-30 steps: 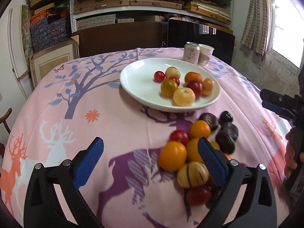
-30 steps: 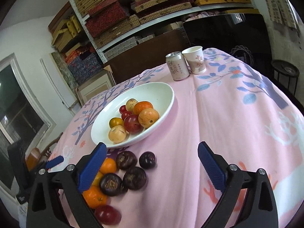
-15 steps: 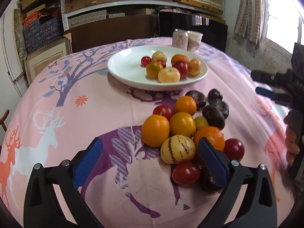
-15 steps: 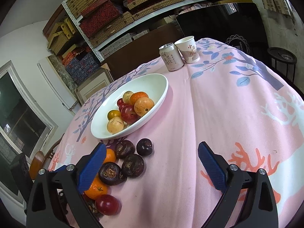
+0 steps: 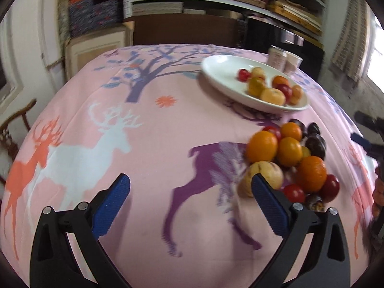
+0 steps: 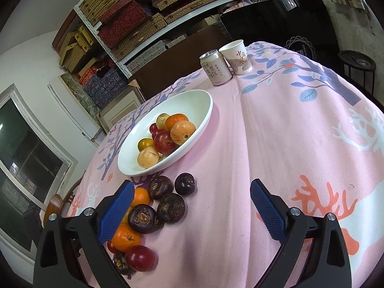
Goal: Organize fruits
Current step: 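Move both open tools back toward the fruit pile, then grasp the striped pale yellow fruit with the left tool while the right grasps a dark red plum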
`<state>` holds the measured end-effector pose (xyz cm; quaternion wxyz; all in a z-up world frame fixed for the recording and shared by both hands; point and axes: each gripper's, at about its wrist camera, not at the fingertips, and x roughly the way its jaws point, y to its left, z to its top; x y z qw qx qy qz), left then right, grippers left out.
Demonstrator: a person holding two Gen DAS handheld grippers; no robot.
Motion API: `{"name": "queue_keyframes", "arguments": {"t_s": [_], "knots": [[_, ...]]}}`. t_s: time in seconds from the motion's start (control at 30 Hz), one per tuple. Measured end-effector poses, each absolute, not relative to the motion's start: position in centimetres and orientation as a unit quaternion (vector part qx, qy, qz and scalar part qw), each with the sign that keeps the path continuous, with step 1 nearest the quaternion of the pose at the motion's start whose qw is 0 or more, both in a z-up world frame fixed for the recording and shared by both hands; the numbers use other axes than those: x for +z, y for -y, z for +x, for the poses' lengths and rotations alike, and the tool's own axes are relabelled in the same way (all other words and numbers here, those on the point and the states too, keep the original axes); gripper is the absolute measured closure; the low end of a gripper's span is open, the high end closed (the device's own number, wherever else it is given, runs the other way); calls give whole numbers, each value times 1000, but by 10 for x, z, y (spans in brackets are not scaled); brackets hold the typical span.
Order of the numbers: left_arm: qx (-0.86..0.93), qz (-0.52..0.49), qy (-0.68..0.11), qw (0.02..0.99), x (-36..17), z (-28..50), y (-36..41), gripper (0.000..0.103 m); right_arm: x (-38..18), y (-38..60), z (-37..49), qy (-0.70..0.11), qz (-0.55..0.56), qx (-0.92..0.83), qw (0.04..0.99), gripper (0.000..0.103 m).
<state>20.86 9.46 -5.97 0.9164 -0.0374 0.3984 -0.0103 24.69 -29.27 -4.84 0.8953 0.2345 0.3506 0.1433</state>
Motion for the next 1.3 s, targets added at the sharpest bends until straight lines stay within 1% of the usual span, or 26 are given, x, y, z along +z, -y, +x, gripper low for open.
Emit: {"name": "queue_keyframes", "arguments": {"t_s": [0.1,0.17,0.37,0.47,0.53,0.77,0.9,1.0,1.2,1.3], "knots": [[-8,-70,-391,918,-57,208,-108,4,-47,293,246,-349,238,147,895,5],[-18,-63,-385,921,-55,205,-103,4,-47,293,245,-349,238,147,895,5],[-83,-1,-354,932,-45,204,-58,4,-47,292,246,-353,237,146,893,5],[-91,36,-364,926,-50,212,-35,4,-47,293,247,-352,239,143,894,5],[-73,81,-383,917,-61,218,-22,4,-48,295,248,-353,242,139,893,5],[-59,31,-399,915,-61,203,-57,4,-52,296,250,-362,251,143,886,5],[-14,26,-390,920,-59,181,-81,4,-51,294,250,-363,251,149,885,5],[-38,3,-379,925,-54,176,-85,4,-49,292,249,-360,246,154,887,5],[-58,71,-398,913,-64,179,-57,4,-51,293,251,-365,249,151,884,5],[-68,80,-399,911,-65,174,-51,4,-51,293,250,-363,250,152,885,5]]}}
